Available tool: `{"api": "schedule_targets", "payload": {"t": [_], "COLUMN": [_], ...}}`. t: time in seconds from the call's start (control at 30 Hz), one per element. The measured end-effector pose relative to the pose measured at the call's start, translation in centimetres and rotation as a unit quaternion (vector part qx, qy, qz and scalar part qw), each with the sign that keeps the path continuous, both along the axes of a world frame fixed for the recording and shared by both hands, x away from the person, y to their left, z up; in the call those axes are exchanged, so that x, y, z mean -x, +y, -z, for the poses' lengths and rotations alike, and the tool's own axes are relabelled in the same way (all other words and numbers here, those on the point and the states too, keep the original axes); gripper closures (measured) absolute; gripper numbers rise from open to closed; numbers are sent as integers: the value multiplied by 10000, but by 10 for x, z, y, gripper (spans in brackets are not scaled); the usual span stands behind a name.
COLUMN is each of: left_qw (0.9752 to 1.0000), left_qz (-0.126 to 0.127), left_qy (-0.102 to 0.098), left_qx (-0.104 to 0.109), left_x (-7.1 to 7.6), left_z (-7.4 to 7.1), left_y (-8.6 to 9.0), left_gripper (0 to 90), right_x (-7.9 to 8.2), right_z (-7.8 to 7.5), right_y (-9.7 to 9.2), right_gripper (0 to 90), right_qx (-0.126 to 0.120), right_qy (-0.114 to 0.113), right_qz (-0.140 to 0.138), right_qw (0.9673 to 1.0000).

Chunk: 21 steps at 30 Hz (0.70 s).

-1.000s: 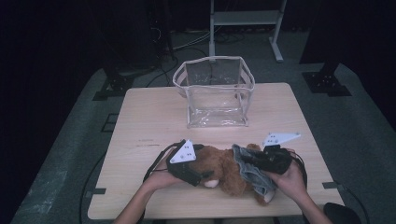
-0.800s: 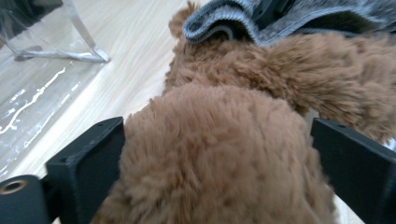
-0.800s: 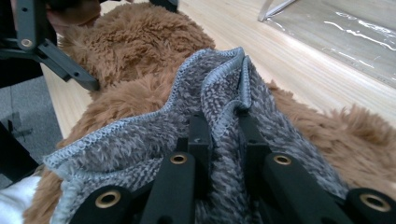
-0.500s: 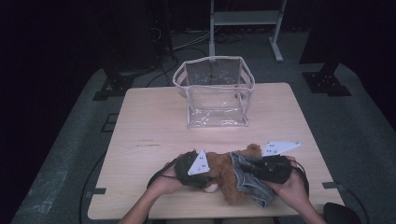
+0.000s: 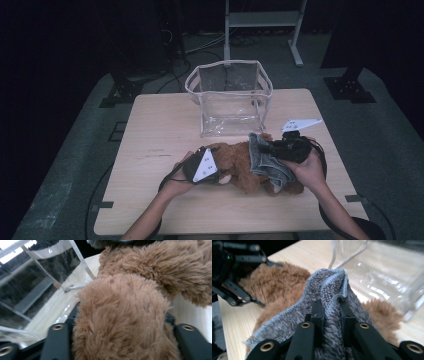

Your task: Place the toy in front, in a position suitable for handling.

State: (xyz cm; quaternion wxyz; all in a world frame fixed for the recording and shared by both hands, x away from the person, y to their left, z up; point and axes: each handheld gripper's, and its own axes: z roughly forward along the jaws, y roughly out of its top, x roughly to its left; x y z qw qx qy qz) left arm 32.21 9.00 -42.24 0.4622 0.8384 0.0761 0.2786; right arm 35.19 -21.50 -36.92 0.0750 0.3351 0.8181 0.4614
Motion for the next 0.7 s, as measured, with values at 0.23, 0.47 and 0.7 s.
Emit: {"api": "schedule_targets", "payload": {"t": [0.23, 0.47, 0.7], "left_qw": [9936, 9873, 9910], "left_qz": [103, -240, -88], "left_qy": [910, 1471, 1314], "left_qx": [656, 545, 226], "left_x": [7, -2, 2], "left_z": [-4, -13, -6], "left_y": [18, 21, 19], "left_gripper": [80, 176, 272], "right_x": [25, 45, 44], "right_z": [28, 37, 8], "right_y": [9, 8, 5], "right_gripper": [787, 791, 780], "right_qx": [61, 156, 10], "right_qy": [38, -29, 83], "right_qz": [-271, -323, -536], "right_qw": [9996, 9994, 9985]}}
